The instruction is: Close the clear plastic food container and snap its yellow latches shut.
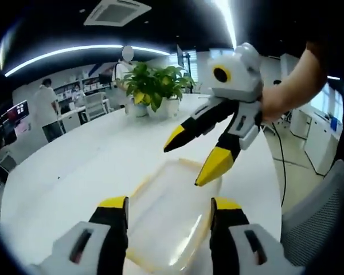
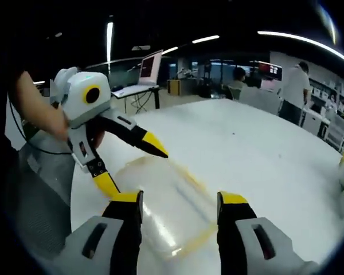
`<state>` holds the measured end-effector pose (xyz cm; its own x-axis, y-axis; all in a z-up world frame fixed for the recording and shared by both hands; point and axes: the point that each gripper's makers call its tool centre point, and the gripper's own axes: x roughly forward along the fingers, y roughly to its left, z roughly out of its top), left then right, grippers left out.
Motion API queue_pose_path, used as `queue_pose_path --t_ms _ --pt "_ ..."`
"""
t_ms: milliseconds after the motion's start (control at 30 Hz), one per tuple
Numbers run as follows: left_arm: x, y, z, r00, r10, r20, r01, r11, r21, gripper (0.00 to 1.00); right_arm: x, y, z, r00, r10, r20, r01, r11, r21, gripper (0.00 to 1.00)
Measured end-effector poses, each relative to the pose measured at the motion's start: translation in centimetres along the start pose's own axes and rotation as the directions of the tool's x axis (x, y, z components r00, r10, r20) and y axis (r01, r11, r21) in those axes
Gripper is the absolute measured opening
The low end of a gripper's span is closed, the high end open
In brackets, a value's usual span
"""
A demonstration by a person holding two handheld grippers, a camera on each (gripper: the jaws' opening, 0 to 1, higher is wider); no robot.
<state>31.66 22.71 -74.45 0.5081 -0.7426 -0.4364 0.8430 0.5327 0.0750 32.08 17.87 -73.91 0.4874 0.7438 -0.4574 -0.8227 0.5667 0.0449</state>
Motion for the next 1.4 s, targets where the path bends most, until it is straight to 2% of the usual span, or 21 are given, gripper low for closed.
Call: queue_pose_path --t_ms 100,233,267,300,433,567,833,900,1000,1167,1267,1333,1400 --pt "-0.8 0.3 -0.6 0.999 0.021 0.025 -0.020 0.999 -0.039 0.59 -0.5 0.2 -0.8 1.000 -0.006 0.006 0.006 0.999 0.033 0.56" --pt "-1.3 0.8 -1.7 0.998 0.057 0.012 -0.056 0.996 -0.063 0.65 -1.2 0.5 -1.9 1.000 -0.020 0.001 0.020 0.999 0.031 0.61" --pt "-1.4 0.8 -1.7 0.998 0.061 0.018 -0.060 0.996 -0.068 0.66 -1.4 0.4 -2.0 1.000 -0.024 0.012 0.024 0.999 0.025 0.62" --pt "-1.5 0.9 -1.8 0.997 0.070 0.019 -0.068 0.995 -0.072 0.66 -1.5 0.5 -1.5 0.998 -0.025 0.055 0.025 1.000 0.005 0.63" --pt "-1.8 1.2 -2.0 0.995 0.096 0.040 -0.092 0.990 -0.105 0.72 -1.9 0.1 -2.1 0.998 -0.046 0.052 0.044 0.999 0.030 0.68" --pt "-2.0 1.5 -2.5 0.990 0.128 0.051 -0.120 0.984 -0.135 0.82 -1.9 -0.2 -2.5 0.996 -0.067 0.059 0.063 0.996 0.057 0.73" --pt "-1.7 0.2 -4.4 0.995 0.098 0.037 -0.088 0.975 -0.205 0.99 -1.8 0.3 -4.2 0.996 -0.070 0.047 0.066 0.995 0.075 0.87" --pt "-1.5 -0.5 -5.4 0.997 0.071 0.005 -0.068 0.970 -0.231 0.99 -1.8 0.3 -4.7 0.997 -0.069 0.041 0.065 0.994 0.091 0.89" --pt "-1.3 -0.7 -5.8 0.997 0.072 -0.005 -0.071 0.972 -0.222 0.99 -1.7 0.3 -5.8 0.997 -0.069 0.017 0.066 0.991 0.115 0.85" --pt "-1.2 -0.8 -5.6 0.997 0.081 0.001 -0.079 0.970 -0.231 0.96 -1.4 0.5 -6.4 0.998 -0.060 0.010 0.058 0.990 0.132 0.79" --pt "-0.9 -0.8 -6.2 0.996 0.082 -0.024 -0.085 0.969 -0.232 0.92 -0.9 0.9 -7.0 0.999 -0.048 -0.009 0.049 0.991 0.125 0.76" --pt "-1.0 -0.6 -6.7 0.995 0.093 -0.047 -0.101 0.966 -0.237 0.85 -0.7 1.3 -6.9 0.999 -0.034 0.008 0.033 0.995 0.095 0.71" --pt "-0.9 -0.5 -6.9 0.994 0.097 -0.047 -0.106 0.963 -0.249 0.83 -0.6 1.4 -7.1 0.999 -0.032 0.007 0.032 0.994 0.103 0.69"
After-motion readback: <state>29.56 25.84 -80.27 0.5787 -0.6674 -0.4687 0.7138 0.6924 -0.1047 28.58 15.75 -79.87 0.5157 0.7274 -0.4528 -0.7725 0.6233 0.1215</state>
